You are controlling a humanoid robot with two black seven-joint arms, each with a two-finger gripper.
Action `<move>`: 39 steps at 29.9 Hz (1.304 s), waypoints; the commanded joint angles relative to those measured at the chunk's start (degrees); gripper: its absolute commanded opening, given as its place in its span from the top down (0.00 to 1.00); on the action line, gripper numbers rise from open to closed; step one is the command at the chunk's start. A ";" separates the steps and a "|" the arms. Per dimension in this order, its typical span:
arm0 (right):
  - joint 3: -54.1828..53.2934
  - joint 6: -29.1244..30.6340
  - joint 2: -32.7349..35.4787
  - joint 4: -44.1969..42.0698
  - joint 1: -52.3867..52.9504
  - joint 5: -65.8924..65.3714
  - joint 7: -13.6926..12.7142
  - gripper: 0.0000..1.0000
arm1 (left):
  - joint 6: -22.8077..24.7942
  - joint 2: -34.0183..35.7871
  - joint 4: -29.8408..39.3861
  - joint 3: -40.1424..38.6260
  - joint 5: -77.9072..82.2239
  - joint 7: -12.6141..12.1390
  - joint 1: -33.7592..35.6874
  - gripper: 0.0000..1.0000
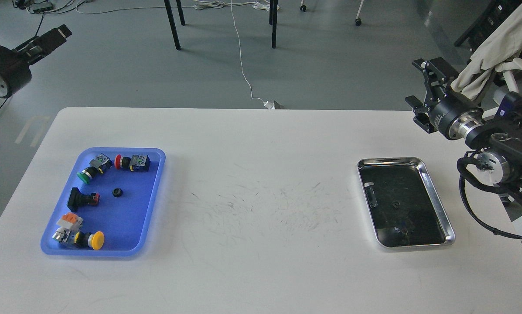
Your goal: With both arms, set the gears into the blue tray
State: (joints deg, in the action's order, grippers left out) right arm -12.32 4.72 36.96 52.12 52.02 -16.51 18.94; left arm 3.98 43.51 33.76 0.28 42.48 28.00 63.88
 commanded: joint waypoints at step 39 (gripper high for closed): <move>5.64 8.73 12.35 9.49 2.65 -30.40 1.27 0.02 | 1.57 -12.13 -2.91 -15.83 -27.88 0.00 -10.09 0.02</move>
State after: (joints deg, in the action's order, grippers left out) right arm -6.70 13.48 49.22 61.17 54.52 -40.02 20.19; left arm 6.68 31.64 30.96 -15.28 14.71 28.00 54.31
